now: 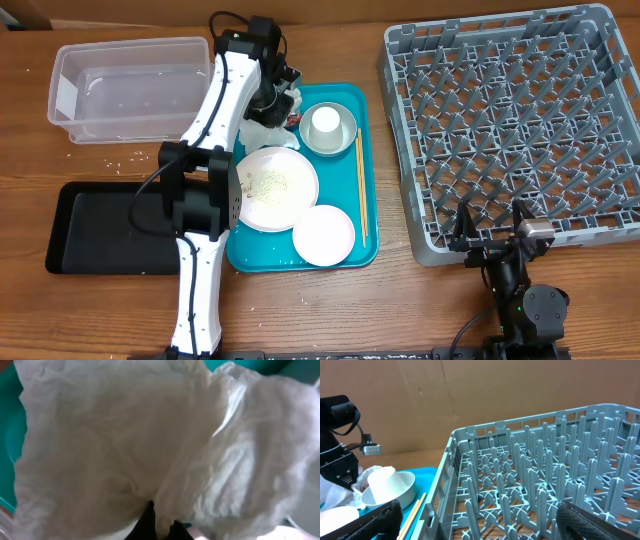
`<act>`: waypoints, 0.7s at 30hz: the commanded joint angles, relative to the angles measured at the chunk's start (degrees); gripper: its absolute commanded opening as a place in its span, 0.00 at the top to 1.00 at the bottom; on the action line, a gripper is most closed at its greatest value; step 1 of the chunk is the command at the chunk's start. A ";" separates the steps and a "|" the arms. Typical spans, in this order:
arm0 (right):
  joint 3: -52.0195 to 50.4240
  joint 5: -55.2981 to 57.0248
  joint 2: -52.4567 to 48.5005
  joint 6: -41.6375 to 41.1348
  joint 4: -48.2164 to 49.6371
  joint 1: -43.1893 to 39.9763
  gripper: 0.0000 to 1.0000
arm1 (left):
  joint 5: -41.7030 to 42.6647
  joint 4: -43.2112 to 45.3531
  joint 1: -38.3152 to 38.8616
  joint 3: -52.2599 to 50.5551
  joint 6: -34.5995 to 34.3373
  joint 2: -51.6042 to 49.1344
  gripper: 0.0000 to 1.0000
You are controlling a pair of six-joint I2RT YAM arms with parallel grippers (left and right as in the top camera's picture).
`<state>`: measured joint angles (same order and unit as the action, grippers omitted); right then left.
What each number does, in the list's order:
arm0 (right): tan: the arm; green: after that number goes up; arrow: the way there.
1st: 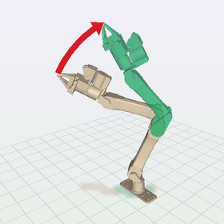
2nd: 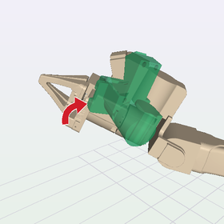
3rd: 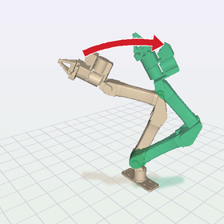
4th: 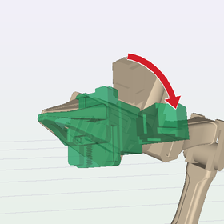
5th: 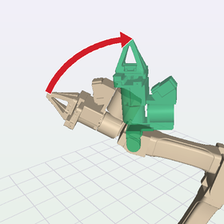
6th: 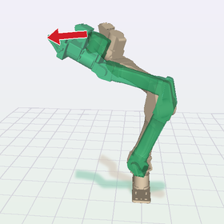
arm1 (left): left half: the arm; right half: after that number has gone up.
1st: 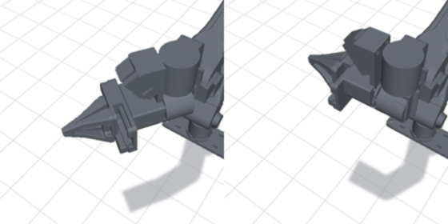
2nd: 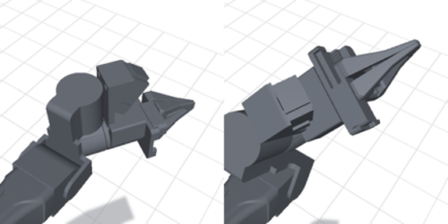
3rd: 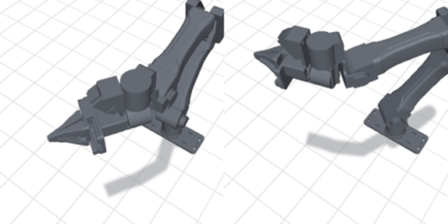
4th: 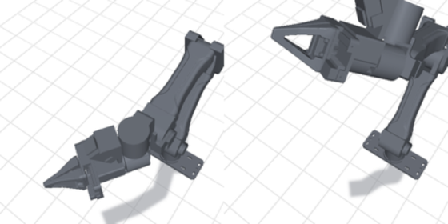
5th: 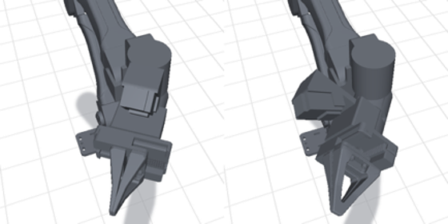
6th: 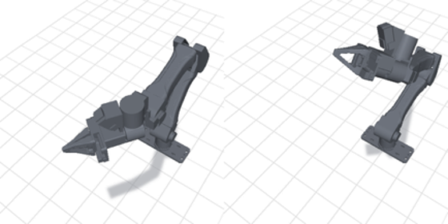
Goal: Sort waste into correct bins and load items into the dishwasher
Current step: 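Carry the tissue with the left gripper into the clear plastic bin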
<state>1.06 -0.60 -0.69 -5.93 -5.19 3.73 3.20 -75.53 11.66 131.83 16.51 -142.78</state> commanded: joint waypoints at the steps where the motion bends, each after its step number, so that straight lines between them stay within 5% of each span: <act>1: -0.59 0.55 0.46 0.35 0.35 -0.44 0.00 | 0.90 -2.82 0.42 3.69 -3.61 -0.57 0.96; 15: -0.59 0.55 0.46 0.35 0.35 -0.44 0.00 | 0.22 -14.25 -2.21 29.99 -13.79 4.20 0.96; 21: -0.59 0.55 0.46 0.35 0.35 -0.44 0.00 | -11.39 -12.46 -7.06 33.07 -25.00 4.48 0.96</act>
<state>1.06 -0.60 -0.69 -5.93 -5.19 3.73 -0.01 -88.79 8.43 163.28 0.58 -139.70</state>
